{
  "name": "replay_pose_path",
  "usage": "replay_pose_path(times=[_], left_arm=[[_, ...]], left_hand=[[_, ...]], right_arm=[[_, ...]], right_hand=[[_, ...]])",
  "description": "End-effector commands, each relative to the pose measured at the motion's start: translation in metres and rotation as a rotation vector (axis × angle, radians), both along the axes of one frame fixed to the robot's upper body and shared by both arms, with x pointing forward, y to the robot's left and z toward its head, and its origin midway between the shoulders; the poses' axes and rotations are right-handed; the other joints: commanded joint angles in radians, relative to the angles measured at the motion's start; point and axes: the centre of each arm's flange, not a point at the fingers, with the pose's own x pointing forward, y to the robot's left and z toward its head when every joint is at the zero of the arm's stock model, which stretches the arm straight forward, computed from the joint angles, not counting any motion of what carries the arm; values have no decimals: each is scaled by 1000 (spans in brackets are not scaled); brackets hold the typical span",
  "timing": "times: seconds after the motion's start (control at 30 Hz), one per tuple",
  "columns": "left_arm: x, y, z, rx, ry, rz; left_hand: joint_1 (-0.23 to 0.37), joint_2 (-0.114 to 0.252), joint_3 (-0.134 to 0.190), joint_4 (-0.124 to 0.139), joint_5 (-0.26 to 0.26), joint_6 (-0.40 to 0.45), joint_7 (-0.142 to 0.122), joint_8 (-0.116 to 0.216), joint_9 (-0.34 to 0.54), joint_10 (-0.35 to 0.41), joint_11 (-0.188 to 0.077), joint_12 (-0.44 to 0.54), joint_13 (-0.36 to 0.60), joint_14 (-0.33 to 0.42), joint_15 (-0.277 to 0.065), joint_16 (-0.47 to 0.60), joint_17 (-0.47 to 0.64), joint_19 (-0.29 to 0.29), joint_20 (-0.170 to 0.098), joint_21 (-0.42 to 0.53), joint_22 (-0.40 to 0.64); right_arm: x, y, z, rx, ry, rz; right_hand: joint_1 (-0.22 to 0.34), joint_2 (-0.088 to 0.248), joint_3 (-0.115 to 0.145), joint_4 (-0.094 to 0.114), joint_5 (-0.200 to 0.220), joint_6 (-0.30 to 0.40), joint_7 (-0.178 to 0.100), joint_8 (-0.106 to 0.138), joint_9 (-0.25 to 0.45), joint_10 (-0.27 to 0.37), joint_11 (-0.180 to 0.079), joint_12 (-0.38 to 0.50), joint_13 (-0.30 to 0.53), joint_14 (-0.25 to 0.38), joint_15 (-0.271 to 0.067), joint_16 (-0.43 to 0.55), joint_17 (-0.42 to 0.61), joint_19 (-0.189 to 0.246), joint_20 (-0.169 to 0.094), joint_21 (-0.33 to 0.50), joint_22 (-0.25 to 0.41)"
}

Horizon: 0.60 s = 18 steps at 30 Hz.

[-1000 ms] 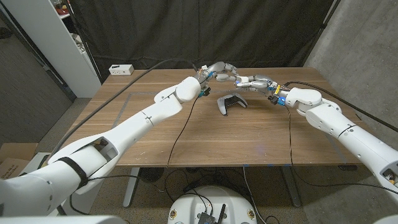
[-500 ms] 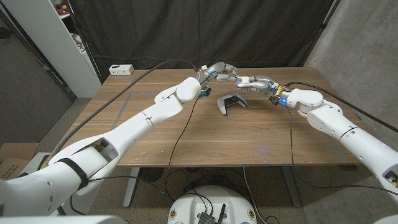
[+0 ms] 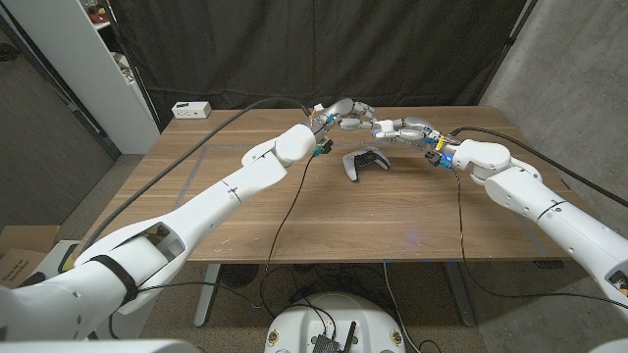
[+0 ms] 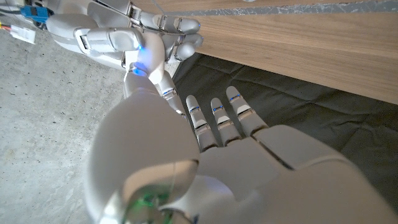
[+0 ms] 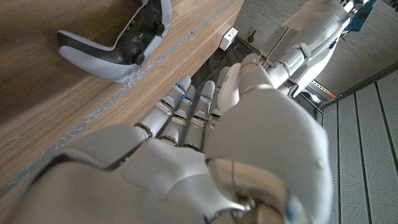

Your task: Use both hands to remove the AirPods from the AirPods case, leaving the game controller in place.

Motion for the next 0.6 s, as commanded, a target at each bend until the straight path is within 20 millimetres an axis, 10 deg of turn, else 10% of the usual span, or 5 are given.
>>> replay_pose_path(times=[0.03,0.6], left_arm=[[-1,-2,-1,-23,41,-41],[-1,-2,0,-15,40,-18]], left_hand=[[-16,27,31,48,-4,64,6,61,63,7,8,2,6,7,-69,9,6,8,1,12,4],[-63,20,77,126,-20,53,19,59,83,10,17,0,13,14,-71,13,12,10,-3,22,11]], right_arm=[[0,-5,-2,-31,-48,-40],[1,-11,-1,-45,-120,-55]], right_hand=[[1,9,-3,1,4,89,-98,-2,57,39,-42,5,3,6,-173,10,4,-1,-10,-1,2],[10,11,-9,3,7,96,-131,-6,51,46,-55,2,4,6,-176,14,3,-3,-18,0,2]])
